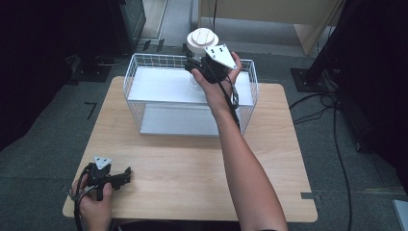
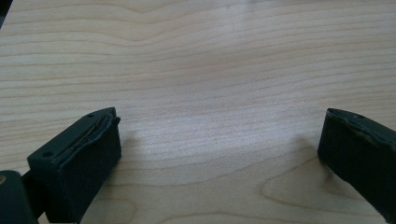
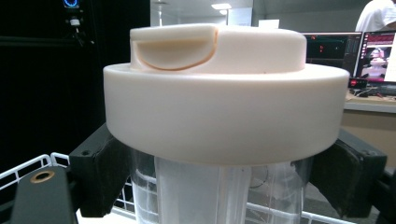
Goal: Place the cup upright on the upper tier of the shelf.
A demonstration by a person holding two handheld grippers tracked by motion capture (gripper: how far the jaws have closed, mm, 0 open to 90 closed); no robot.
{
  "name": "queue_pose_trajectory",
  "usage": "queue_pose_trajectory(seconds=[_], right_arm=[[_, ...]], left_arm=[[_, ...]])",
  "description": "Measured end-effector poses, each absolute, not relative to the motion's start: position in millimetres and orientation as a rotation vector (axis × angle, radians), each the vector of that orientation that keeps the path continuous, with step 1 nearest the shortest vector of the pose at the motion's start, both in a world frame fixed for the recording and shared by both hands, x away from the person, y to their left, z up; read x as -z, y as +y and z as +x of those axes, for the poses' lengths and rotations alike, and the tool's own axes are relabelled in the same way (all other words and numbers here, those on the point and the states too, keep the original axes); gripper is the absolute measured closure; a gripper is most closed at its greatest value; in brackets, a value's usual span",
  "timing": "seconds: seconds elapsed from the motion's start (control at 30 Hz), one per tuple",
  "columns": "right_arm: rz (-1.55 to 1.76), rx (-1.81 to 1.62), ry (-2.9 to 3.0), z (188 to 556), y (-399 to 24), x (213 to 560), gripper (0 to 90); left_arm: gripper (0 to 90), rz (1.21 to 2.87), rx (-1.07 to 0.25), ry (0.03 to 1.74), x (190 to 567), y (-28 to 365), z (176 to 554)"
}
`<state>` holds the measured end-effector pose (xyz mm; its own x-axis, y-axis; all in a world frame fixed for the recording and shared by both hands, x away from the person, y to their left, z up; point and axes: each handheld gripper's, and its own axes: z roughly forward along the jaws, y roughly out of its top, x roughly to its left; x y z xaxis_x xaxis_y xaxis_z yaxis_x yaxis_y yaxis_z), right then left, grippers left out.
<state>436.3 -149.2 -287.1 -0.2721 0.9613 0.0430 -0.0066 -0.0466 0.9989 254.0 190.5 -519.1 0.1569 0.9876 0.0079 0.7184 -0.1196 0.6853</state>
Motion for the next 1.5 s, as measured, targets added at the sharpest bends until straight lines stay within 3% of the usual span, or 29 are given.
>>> queue_pose_trajectory(seconds=[0.73, 1.0, 1.5], right_arm=[[1.094, -1.424, 1.438, 447, -148, 287, 13.6], [1.040, -1.441, 1.543, 443, -152, 285, 0.0], [1.042, -1.417, 1.589, 429, -174, 289, 0.0]], left_arm=[[0.0, 1.902, -0.651, 1.615, 519, 191, 254], [0.0, 1.897, -0.653, 1.617, 519, 190, 255], [0.0, 1.896, -0.655, 1.617, 519, 190, 255]])
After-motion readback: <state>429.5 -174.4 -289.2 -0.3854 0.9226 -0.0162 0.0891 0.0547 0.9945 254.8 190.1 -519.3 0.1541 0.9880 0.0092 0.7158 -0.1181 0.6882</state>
